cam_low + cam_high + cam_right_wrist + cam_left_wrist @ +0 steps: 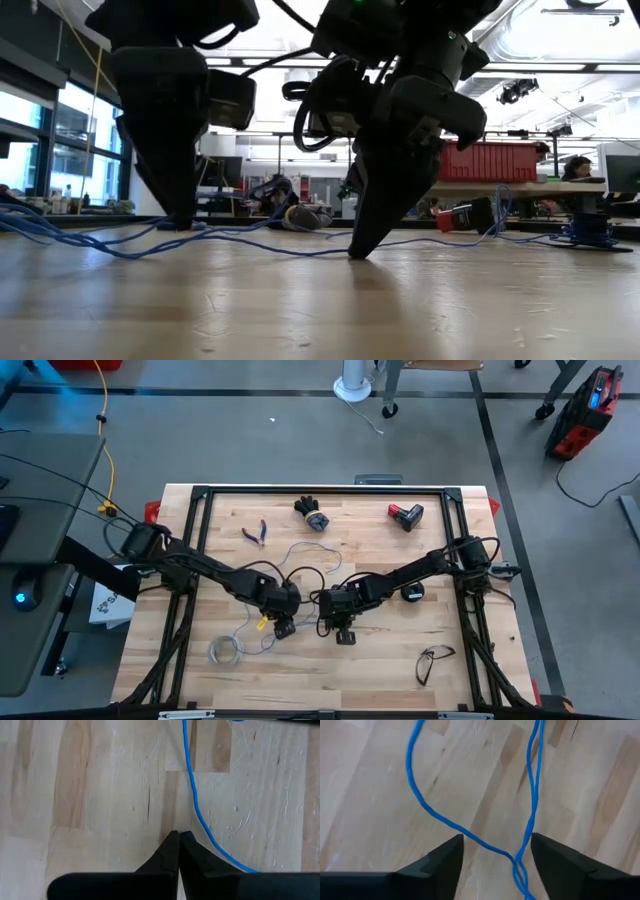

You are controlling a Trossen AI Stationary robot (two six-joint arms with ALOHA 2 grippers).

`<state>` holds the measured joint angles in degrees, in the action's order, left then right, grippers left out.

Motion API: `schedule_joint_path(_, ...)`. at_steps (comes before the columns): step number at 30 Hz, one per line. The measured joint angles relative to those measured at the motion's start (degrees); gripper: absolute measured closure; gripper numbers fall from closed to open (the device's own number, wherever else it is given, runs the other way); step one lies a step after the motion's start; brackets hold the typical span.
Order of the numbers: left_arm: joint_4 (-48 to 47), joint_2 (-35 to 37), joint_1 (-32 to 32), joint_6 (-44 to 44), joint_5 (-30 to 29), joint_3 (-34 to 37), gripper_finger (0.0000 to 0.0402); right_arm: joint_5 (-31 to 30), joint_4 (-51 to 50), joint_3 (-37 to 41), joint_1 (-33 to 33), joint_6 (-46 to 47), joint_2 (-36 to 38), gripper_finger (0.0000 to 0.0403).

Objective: Coil cords
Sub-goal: Uncoil the blue wire from the black spool

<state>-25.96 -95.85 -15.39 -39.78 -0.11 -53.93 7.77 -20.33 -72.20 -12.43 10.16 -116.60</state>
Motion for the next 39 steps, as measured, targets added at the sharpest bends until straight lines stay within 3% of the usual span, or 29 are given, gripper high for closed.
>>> schedule_joint_path(2,0.05,0.61,0.0,0.44,-0.43,0.0,0.0251,0.0,-0.07,0.0,0.0,0.11,0.0,0.0403)
schedule_joint_path(5,0.23,1.74,0.0,1.1,-0.28,0.0,0.0362,-0.01,-0.3,-0.01,0.0,0.3,0.0,0.0403)
schedule_joint_path(7,0.29,2.69,0.14,1.04,-0.14,-0.01,0.0386,-0.01,-0.7,-0.03,0.0,0.36,0.0,0.0403)
schedule_joint_path(14,-3.23,11.45,2.46,0.7,-0.47,-0.02,0.0399,-0.4,-2.94,-0.22,-1.06,0.32,0.0,0.0403)
schedule_joint_path(21,-4.56,28.88,7.2,-5.13,-0.92,-0.02,0.04,-0.53,-4.09,-0.2,-2.24,2.43,0.04,0.0403)
schedule_joint_path(28,-8.14,43.71,11.13,-8.12,-7.59,-0.15,0.0401,1.27,-4.38,0.07,-2.21,2.59,1.08,0.0403)
schedule_joint_path(32,-14.45,45.07,12.18,-7.55,-9.46,-0.09,0.0401,1.81,-6.5,0.46,-2.23,-0.56,6.8,0.0403)
schedule_joint_path(36,-13.7,43.9,12.12,-4.77,-8.95,-0.06,0.0401,-0.82,-4.91,0.07,-0.63,-3.81,15.6,0.0403)
schedule_joint_path(39,-10.34,42.16,12.23,-3.07,-7.93,-0.04,0.0401,-8.38,-1.25,0.09,-0.16,-3.56,19.66,0.0403)
